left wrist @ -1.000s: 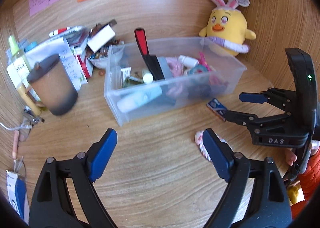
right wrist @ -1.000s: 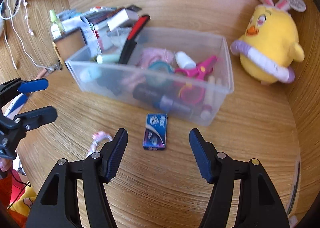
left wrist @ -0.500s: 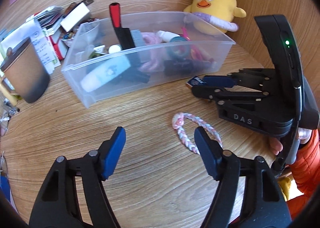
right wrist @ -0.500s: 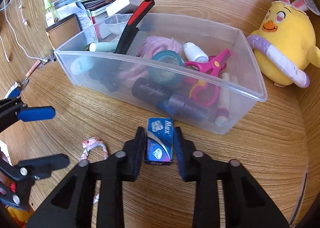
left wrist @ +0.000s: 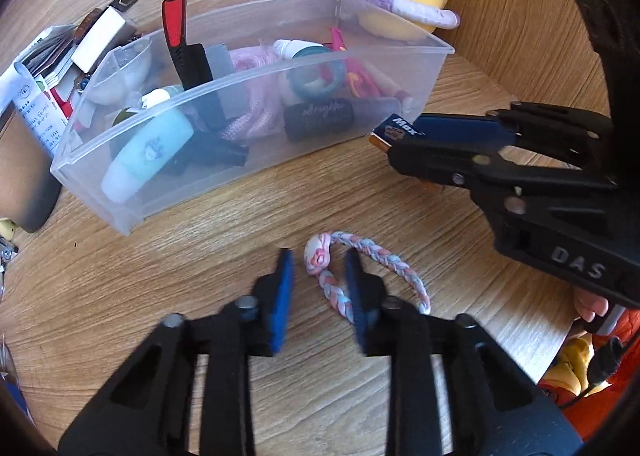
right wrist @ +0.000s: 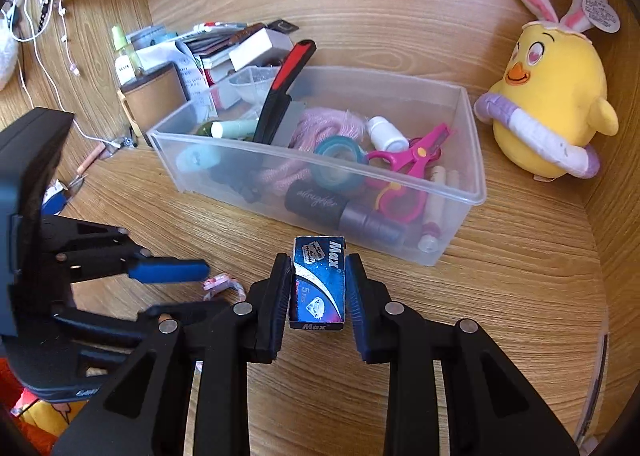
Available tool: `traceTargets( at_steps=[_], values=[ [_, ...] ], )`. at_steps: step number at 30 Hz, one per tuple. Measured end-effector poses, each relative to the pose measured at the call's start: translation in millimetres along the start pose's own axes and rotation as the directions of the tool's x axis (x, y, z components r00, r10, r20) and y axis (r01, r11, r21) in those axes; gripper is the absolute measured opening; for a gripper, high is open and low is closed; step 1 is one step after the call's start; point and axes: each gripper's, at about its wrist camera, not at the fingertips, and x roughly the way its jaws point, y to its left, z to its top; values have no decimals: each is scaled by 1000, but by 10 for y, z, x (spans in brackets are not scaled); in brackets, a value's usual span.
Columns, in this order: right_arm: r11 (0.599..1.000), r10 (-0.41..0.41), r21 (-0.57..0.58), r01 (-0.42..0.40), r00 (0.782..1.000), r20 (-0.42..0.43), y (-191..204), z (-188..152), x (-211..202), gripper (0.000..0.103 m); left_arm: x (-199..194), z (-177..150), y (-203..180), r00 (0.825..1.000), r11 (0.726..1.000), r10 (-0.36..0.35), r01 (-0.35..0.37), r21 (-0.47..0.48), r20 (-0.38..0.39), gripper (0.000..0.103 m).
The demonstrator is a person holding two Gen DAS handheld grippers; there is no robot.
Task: Organize objects
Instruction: 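Grasp the rope bracelet with the left tool while the right tool grasps the blue Max staple box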
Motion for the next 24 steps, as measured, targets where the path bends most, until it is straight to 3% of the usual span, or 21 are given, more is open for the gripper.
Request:
traceTargets(
  at_steps=[6,13,24],
  values=[
    [1000,-3,4,3,999,35,33,41,-119,25,-46,17,143,1000,998,-8,9,-69,22,11],
    [1000,3,22,-5,996,87,6,109,-245,25,-366,46,267,994,994,16,-4,-106,111,11],
    [1000,-7,5,6,977,212,79,384,-529,25,-803,318,538,963,983,62,-14,-183,260,11]
  ],
)
